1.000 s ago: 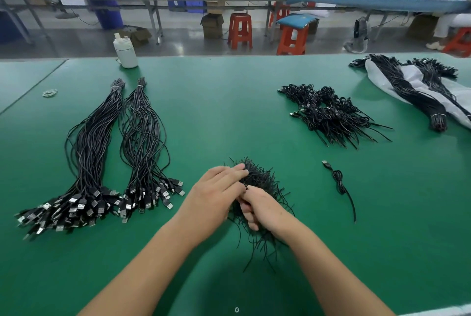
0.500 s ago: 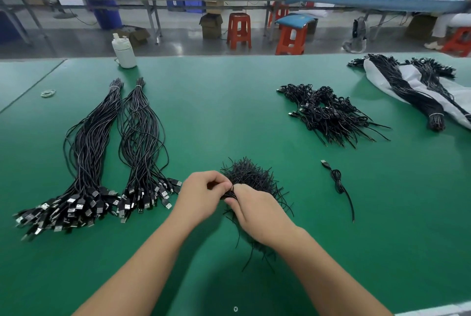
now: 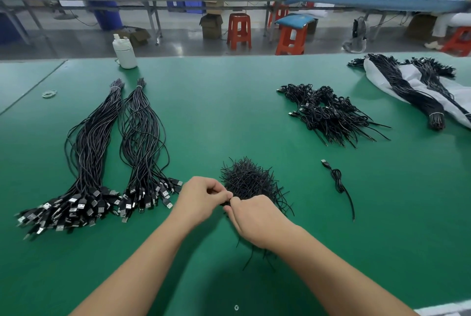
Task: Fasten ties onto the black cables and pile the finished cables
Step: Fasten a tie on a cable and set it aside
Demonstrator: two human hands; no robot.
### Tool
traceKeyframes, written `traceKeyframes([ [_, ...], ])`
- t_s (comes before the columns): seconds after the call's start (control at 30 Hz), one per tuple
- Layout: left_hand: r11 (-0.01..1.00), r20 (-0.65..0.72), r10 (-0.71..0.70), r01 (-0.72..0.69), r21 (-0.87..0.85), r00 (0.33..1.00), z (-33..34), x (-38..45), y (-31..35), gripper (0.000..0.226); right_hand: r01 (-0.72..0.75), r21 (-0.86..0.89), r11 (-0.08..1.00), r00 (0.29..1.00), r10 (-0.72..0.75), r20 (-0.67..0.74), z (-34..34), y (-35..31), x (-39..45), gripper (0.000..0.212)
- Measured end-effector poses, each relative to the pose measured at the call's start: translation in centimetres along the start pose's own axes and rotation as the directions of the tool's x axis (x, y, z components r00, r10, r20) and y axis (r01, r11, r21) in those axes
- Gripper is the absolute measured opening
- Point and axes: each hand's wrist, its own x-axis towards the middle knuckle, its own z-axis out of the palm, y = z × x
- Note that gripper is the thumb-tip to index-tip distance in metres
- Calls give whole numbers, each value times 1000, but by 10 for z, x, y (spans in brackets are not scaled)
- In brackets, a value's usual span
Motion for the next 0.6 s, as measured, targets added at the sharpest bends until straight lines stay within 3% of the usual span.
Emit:
traceKeyframes([
  [0.13, 996, 52, 40, -44, 83, 998, -3, 0, 2, 31, -11, 10, 1000, 1000, 11, 6, 0, 4, 1, 41],
  [0.27, 986, 189, 40, -70, 151, 981, -9, -3, 7, 15, 4, -14, 1000, 999, -3, 38, -1, 6, 3, 36],
  [0.47, 915, 85, 161, -180, 361, 983, 0, -4, 10, 11, -27, -41, 999, 997, 30, 72, -2, 6, 5, 38],
  [0.6, 791, 77, 281, -276, 546, 957, 7, -5, 9, 13, -26, -48, 999, 997, 30, 74, -2, 7, 6, 37],
])
